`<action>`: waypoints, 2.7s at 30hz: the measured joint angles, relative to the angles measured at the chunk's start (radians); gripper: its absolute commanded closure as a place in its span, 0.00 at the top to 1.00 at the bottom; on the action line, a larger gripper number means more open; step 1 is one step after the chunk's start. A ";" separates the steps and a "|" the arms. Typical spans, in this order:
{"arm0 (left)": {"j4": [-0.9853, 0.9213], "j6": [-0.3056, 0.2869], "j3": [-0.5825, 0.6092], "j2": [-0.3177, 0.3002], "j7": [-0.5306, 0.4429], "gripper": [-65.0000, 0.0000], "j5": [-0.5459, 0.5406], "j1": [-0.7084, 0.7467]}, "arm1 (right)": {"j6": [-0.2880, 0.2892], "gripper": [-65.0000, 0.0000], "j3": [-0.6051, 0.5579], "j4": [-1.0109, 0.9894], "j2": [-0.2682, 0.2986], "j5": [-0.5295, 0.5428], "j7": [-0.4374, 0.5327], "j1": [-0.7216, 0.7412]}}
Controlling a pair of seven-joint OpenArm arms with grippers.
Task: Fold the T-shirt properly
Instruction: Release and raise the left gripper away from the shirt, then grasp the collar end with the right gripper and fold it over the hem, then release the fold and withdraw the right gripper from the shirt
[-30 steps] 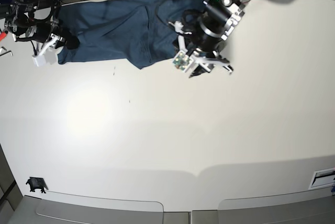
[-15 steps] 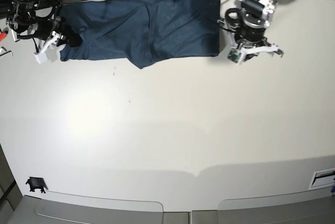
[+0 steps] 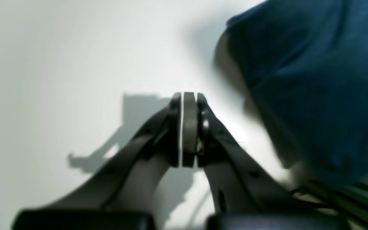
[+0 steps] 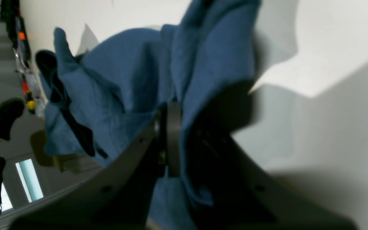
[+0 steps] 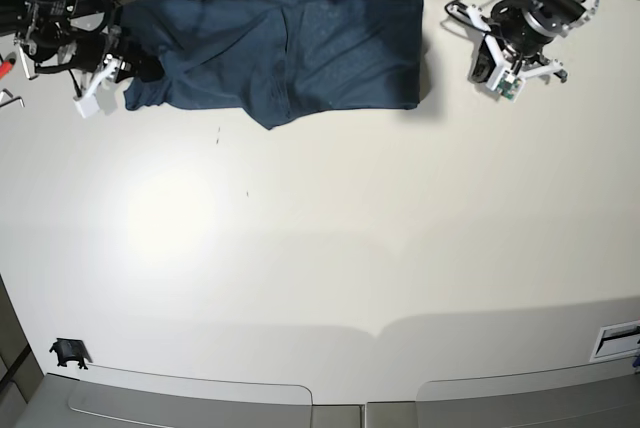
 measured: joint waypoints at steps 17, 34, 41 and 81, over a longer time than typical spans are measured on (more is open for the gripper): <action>-0.270 -0.102 -0.026 0.011 0.001 0.00 -0.096 -0.010 | -0.001 0.00 0.000 0.261 -0.014 0.195 -0.007 -0.003; -0.270 -0.102 -0.026 0.010 0.001 0.00 -0.096 -0.010 | -0.003 0.00 -0.158 0.642 -0.410 0.201 -0.014 -0.011; -0.270 -0.102 -0.026 0.010 0.001 0.00 -0.096 -0.010 | -0.003 0.00 -0.341 0.644 -0.483 0.033 -0.012 -0.011; -0.270 -0.102 -0.026 0.011 0.000 0.00 -0.096 -0.010 | -0.004 0.30 -0.557 0.644 -0.642 -0.041 0.028 -0.008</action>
